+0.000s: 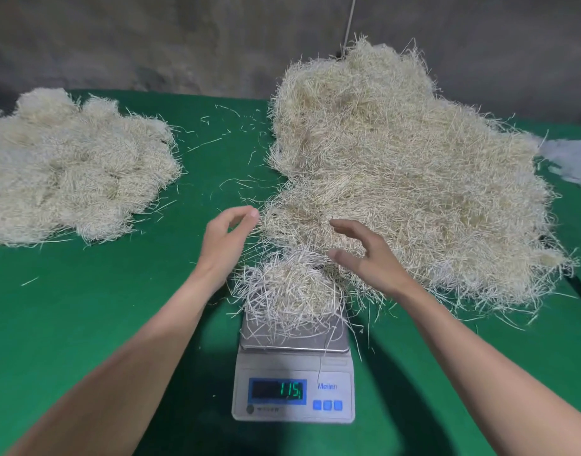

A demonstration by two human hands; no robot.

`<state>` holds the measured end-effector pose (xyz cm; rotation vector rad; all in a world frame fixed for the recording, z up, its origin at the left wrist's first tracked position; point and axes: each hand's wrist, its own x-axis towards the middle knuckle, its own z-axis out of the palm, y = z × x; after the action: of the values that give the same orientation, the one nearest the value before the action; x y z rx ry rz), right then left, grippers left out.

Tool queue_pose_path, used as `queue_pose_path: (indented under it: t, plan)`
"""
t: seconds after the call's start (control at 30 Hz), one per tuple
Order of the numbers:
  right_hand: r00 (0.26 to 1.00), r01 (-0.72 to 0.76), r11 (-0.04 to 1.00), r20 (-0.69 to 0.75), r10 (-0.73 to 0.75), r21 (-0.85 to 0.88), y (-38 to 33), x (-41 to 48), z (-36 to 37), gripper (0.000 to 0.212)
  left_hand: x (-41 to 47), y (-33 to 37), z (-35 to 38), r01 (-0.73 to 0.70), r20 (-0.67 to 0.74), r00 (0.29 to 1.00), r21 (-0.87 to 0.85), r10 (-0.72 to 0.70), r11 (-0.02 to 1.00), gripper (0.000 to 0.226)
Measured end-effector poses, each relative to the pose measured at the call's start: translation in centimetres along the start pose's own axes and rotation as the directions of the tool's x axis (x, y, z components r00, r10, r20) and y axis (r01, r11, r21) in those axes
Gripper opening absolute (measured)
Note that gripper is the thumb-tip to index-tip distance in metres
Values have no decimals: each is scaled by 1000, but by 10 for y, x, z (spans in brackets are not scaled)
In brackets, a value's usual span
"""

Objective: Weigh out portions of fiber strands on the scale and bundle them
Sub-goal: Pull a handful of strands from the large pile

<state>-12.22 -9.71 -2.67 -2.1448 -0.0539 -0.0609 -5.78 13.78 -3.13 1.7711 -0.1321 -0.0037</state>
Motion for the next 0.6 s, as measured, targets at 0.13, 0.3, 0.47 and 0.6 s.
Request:
queue_pose_path:
  t: [0.13, 0.3, 0.47, 0.6]
  plan:
    - [1000, 15, 1000, -7, -15, -17, -2, 1, -1, 49, 0, 2, 1, 20, -17, 1000, -29, -20, 999, 6]
    - [1000, 17, 1000, -2, -17, -12, -6, 1, -1, 45, 0, 2, 1, 25, -24, 999, -28, -26, 999, 7]
    - [1000, 17, 1000, -2, -17, -12, -8, 3, -1, 47, 3, 3, 2, 30, -50, 998, -14, -31, 999, 18]
    - [1000, 18, 1000, 4, -18, -14, -8, 3, -2, 47, 3, 2, 3, 41, -62, 997, -8, -41, 999, 17]
